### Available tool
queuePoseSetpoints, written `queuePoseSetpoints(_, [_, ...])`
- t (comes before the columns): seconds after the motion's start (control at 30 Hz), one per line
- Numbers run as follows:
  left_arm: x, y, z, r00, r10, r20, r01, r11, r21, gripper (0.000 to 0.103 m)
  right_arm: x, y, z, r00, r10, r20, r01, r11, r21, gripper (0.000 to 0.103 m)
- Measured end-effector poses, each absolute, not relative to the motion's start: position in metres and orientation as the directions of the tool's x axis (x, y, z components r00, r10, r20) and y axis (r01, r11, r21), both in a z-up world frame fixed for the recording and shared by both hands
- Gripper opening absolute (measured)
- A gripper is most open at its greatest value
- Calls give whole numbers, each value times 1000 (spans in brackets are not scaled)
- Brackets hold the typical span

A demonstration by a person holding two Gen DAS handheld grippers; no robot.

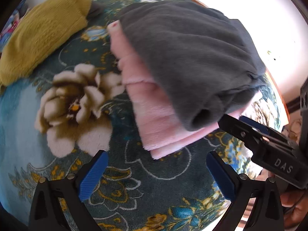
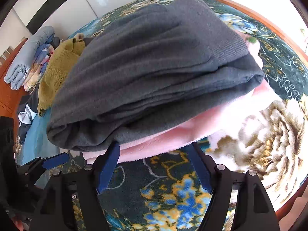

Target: Fold clothes

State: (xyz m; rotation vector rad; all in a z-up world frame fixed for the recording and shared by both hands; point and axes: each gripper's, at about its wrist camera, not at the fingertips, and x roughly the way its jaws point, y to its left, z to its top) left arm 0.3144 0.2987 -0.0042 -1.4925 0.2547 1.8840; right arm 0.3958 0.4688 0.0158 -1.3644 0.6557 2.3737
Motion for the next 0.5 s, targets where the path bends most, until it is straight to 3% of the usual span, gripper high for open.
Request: queuePoseSetpoints(0.5, [301,281,-20,-147,359,-922,-578,-788,-215,103,386,456,6,-461,120,-879,-500,-854,145,75])
